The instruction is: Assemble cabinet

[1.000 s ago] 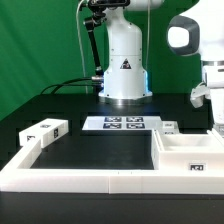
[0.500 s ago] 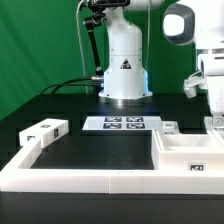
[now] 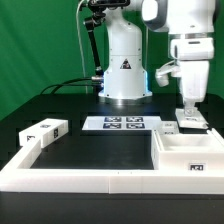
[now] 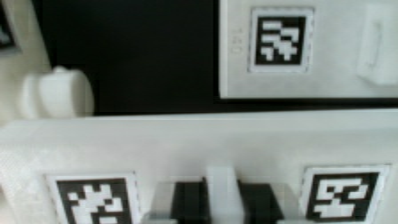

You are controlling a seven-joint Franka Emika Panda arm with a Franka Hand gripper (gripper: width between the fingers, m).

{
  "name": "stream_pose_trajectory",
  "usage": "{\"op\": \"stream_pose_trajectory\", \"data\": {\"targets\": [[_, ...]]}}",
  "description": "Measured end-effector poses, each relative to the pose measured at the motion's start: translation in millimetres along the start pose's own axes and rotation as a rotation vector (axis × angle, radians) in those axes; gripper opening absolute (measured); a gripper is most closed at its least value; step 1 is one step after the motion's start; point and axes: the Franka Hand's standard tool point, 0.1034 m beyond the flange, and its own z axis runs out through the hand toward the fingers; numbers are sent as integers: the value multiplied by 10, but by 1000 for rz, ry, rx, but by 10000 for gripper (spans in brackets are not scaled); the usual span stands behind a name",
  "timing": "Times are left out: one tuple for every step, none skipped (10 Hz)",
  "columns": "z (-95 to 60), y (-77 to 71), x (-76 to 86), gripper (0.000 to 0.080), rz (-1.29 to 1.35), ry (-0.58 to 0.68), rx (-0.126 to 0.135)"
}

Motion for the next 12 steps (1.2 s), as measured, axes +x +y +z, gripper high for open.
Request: {"op": "stream_pose_trajectory", "data": {"targets": [[5, -5, 5, 69, 3, 1, 1], [10, -6, 1, 69, 4, 0, 2], [11, 2, 4, 69, 0, 1, 1], [13, 37, 20, 69, -9, 4, -2], [14, 65, 31, 69, -10, 6, -4], [15, 74, 34, 70, -10, 7, -5], [21, 73, 54, 70, -16, 9, -7], [41, 60, 74, 70, -21, 10, -3], [52, 57, 74, 70, -21, 10, -1], [52, 57, 72, 70, -20, 10, -1], [53, 57, 69, 70, -19, 10, -1], [53, 57, 69, 70, -19, 10, -1]]}}
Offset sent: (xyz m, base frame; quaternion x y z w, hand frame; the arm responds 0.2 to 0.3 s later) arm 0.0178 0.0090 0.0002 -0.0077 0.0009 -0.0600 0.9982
